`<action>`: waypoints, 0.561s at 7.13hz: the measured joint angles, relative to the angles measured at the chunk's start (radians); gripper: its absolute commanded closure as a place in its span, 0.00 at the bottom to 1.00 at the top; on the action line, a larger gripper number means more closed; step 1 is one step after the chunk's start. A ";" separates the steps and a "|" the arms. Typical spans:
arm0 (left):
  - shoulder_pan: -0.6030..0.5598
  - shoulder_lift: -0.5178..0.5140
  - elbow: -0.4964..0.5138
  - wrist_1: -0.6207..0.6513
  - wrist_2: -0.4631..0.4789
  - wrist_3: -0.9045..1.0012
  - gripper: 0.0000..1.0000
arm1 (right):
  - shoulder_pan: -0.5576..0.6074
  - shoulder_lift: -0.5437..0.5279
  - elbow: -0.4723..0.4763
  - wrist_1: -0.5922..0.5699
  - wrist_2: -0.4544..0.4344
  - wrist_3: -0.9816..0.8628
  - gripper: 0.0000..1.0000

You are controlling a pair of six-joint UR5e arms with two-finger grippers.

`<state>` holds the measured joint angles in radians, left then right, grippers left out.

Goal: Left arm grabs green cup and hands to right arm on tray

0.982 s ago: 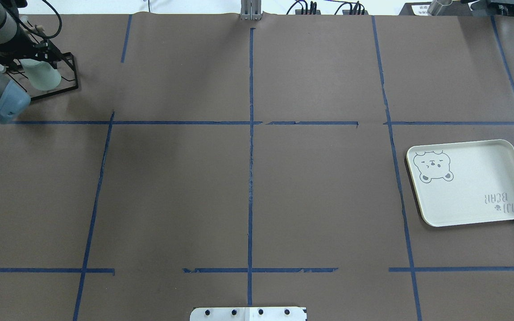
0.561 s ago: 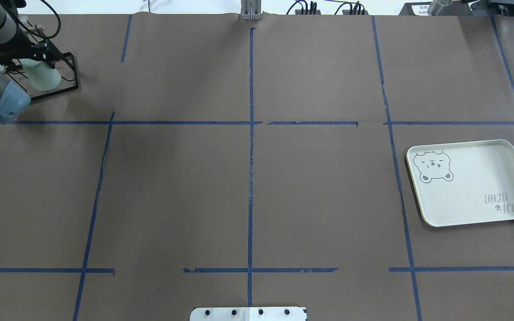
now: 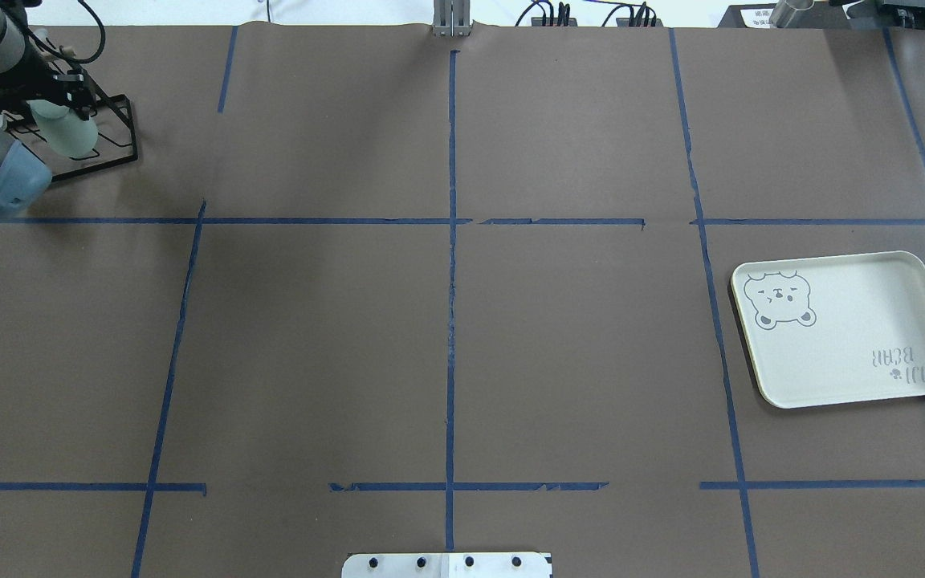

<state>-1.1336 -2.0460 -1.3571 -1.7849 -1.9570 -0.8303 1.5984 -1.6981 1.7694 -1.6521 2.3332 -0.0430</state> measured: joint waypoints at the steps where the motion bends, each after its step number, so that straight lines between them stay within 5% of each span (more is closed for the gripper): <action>1: -0.009 0.005 -0.026 0.004 0.000 0.001 0.79 | 0.000 0.000 -0.001 0.000 0.000 0.000 0.00; 4: -0.031 0.065 -0.173 0.072 -0.007 0.006 0.79 | 0.000 0.001 -0.006 0.000 -0.001 0.000 0.00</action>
<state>-1.1644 -1.9812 -1.5299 -1.7129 -1.9636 -0.8247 1.5981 -1.6972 1.7639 -1.6518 2.3318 -0.0430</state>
